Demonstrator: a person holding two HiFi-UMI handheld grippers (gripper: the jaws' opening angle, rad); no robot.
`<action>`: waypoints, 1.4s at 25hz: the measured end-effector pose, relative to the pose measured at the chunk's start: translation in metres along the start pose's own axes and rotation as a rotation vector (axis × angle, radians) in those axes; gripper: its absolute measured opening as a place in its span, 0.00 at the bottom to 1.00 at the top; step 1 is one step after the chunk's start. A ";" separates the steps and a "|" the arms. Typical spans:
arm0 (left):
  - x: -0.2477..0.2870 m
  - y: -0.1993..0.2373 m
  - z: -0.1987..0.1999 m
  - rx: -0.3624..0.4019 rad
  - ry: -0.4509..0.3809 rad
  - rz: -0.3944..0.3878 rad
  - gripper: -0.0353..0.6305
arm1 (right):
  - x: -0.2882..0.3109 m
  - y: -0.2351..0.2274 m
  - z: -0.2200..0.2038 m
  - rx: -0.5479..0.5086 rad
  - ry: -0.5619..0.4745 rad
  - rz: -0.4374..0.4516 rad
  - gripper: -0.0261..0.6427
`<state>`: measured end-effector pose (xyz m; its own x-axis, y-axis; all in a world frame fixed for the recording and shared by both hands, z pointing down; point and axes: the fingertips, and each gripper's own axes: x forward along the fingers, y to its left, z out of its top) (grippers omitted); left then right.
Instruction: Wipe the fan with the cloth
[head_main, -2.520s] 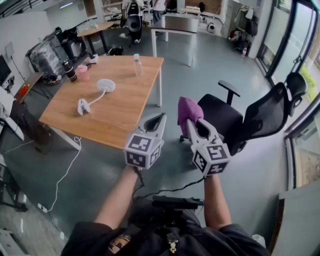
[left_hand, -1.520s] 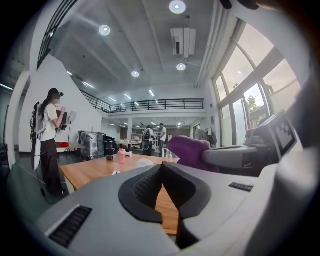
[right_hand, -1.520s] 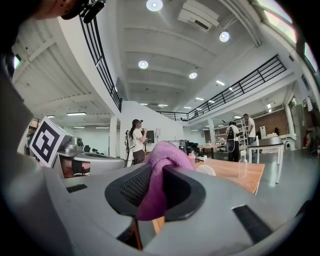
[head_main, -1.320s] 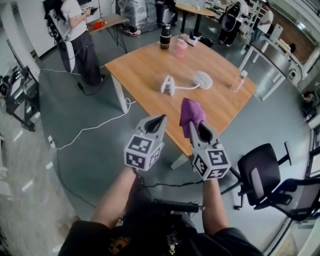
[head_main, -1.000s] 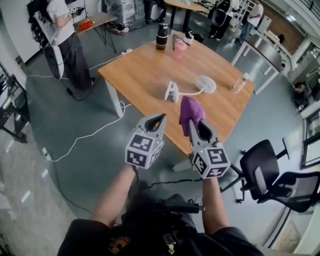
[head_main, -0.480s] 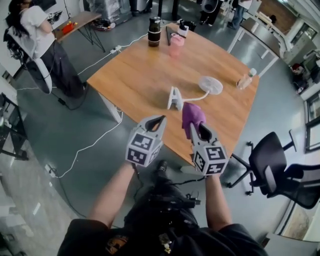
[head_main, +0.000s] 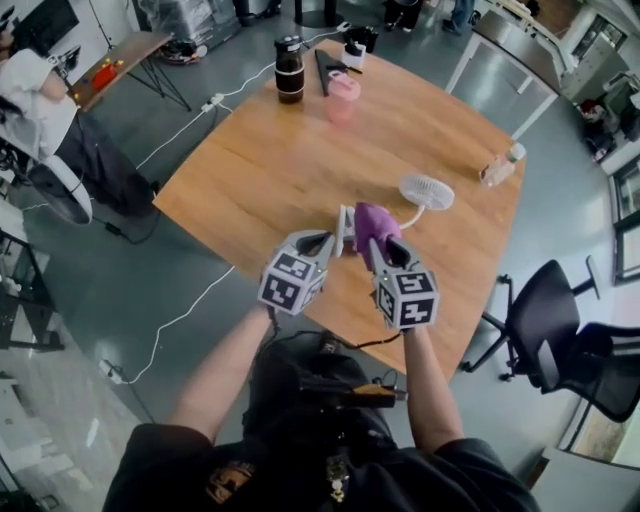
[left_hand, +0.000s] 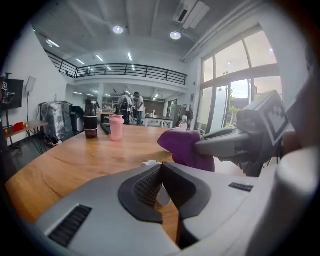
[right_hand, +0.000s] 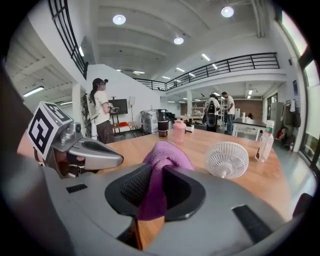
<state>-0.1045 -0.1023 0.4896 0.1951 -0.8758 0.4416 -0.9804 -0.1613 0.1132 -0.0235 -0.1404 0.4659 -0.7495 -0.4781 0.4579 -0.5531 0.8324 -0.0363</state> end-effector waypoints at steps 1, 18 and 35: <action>0.009 0.004 -0.002 -0.001 0.010 -0.019 0.06 | 0.008 -0.001 0.000 0.008 0.017 0.000 0.15; 0.083 0.018 -0.031 0.183 0.163 -0.253 0.12 | 0.095 0.003 -0.018 0.005 0.317 -0.091 0.15; 0.086 0.021 -0.030 0.161 0.168 -0.279 0.11 | 0.030 0.011 -0.064 0.153 0.353 -0.126 0.15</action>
<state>-0.1077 -0.1674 0.5567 0.4447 -0.7029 0.5551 -0.8779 -0.4649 0.1145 -0.0291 -0.1276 0.5364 -0.5160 -0.4258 0.7433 -0.7005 0.7092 -0.0800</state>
